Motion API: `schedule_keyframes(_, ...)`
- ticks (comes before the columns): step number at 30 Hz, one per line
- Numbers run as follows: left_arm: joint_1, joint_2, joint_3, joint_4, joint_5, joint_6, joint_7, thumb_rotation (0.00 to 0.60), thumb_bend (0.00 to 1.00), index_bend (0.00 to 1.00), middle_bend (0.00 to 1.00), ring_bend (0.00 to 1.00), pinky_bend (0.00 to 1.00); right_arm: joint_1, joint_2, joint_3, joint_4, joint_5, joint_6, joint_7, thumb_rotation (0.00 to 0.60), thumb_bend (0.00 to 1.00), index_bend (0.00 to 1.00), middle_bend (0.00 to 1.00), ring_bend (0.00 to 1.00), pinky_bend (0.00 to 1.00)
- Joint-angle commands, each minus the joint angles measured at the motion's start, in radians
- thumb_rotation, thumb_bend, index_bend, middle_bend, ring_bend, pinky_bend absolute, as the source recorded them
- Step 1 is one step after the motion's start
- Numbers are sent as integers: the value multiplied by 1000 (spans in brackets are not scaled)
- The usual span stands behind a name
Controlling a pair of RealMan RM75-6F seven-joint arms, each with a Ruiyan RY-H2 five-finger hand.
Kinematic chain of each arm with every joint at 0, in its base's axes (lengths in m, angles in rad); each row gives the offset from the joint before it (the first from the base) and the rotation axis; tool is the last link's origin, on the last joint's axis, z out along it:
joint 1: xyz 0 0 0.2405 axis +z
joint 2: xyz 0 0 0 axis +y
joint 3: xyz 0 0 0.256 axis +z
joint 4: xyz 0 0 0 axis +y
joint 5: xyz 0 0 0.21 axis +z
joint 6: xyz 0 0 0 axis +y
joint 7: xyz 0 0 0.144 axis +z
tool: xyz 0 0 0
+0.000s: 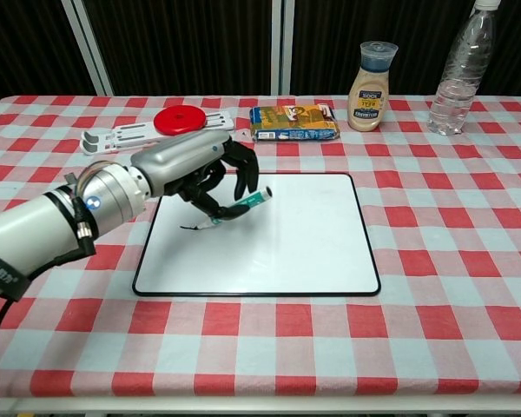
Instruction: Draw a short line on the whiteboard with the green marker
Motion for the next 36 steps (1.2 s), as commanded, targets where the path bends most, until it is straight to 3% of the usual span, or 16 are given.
schedule_keyframes(1,-25,-28,-18,2,2,-8,11,600,479,559,614,812,952,-4,3,-1,3,3,3,6,600,160,115,164,90,106)
schedule_keyframes(5,-64,-43,-52,-17,0,-12,43,600,478,555,614,812,952,-11,9,1,10,2,14,21,600,160,115,163,90,106)
schedule_keyframes(10,-62,7,-70,-96,-8,7,89,600,478,553,614,810,952,-11,9,1,27,-7,15,43,600,160,114,163,90,106)
schedule_keyframes(19,-33,33,-50,-89,-69,-39,139,600,479,553,614,810,952,3,-3,1,53,-7,-12,70,600,161,115,163,90,106)
schedule_keyframes(29,12,81,-15,-145,-66,-9,171,600,477,553,614,810,952,16,-8,2,49,-14,-26,62,600,160,115,163,90,107)
schedule_keyframes(36,19,77,-10,-124,-71,-15,162,600,477,553,614,810,952,11,-7,0,44,-11,-20,58,600,160,114,163,90,107)
